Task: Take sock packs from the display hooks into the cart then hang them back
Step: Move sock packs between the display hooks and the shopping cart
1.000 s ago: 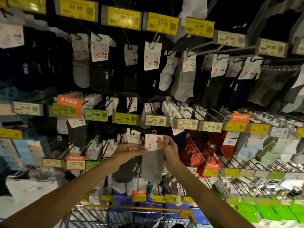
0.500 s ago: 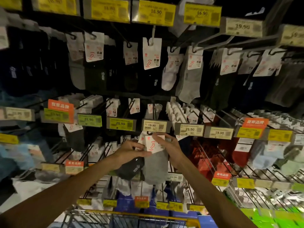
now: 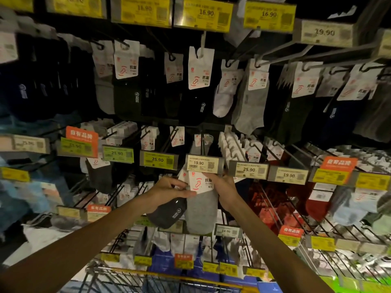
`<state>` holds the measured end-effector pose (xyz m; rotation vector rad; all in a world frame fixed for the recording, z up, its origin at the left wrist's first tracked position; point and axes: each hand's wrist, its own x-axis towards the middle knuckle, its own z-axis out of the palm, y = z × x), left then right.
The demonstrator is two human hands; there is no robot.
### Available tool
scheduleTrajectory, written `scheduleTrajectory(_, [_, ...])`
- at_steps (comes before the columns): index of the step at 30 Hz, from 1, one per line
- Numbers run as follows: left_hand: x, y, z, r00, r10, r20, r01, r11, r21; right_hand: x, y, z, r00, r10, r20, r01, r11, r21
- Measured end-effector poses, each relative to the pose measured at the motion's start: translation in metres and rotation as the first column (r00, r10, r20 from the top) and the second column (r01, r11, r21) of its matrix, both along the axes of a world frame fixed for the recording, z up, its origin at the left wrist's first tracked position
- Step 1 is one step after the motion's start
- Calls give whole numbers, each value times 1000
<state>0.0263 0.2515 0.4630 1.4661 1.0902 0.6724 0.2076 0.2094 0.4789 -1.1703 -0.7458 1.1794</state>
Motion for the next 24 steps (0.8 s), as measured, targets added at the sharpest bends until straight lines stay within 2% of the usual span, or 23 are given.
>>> scheduleTrajectory(9, [1,-1,8,1000,-9,-13,9,1000,-17,-5,1,1,995,-75,67,73,997,29])
scheduleTrajectory(16, [2,7,9,1000,-1,-26,1,1000,-8,-2,4,-6,979,-59,194,37,993,116])
scheduleTrajectory(19, [6,11,9,999,22,-32,-23,1000,-17,3,7,-17,917,-25,397,-57,979,194])
scheduleTrajectory(21, [11,20,6,999,31,-34,-31,999,-20,7,10,-22,828,-15,560,-124,970,209])
scheduleTrajectory(23, [17,24,8,998,35,-42,-37,999,-34,10,19,-29,744,-72,665,-143,954,264])
scheduleTrajectory(24, [21,30,6,999,39,-36,-40,998,-42,12,26,-34,690,-155,707,-114,942,317])
